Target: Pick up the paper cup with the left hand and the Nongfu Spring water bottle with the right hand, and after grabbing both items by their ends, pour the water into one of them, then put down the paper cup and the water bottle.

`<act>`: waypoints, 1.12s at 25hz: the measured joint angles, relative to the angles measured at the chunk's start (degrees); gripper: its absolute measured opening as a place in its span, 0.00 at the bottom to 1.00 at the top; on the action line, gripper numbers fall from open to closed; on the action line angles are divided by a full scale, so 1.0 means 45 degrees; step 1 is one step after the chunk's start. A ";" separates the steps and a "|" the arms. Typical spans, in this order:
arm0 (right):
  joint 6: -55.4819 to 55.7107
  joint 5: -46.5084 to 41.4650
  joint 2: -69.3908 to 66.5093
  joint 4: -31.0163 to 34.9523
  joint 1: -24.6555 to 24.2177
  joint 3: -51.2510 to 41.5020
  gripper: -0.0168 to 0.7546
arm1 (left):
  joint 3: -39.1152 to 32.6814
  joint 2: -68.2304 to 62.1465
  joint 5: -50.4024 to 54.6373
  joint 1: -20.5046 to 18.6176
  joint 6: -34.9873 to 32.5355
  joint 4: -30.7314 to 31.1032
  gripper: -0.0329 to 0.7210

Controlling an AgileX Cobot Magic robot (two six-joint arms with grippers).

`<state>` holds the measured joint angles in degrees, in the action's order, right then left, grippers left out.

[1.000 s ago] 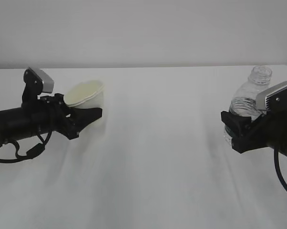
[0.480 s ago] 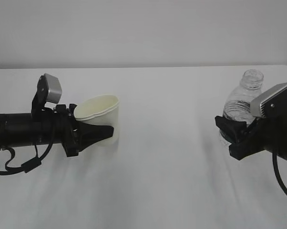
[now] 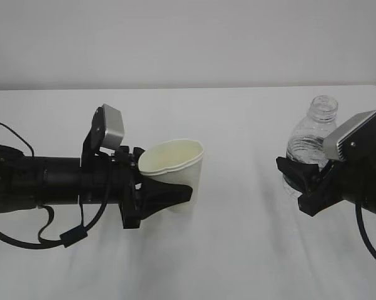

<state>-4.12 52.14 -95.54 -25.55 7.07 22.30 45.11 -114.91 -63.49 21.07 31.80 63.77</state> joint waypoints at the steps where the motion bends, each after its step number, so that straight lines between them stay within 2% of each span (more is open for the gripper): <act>1: 0.0000 0.0000 0.0000 0.0000 0.0000 0.0000 0.62 | 0.0000 0.0000 0.0000 0.0221 0.0000 -0.0108 0.60; 7: -0.0480 0.0024 0.0000 -0.0237 0.0000 0.0000 0.62 | 0.0000 0.0000 0.0000 0.1248 -0.0214 -0.0249 0.60; 16: -0.0771 0.0042 0.0000 -0.1374 0.0000 0.0025 0.62 | 0.0000 0.0000 0.0767 0.2208 -0.1538 -0.0402 0.60; 28: -0.0876 -0.0662 0.0000 -0.3060 0.0000 0.0941 0.62 | 0.0000 0.0000 0.1037 0.2492 -0.1764 -0.0477 0.60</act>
<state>-8.07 49.16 -95.54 -39.32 7.07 26.54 45.11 -114.91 -58.82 32.29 23.86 61.62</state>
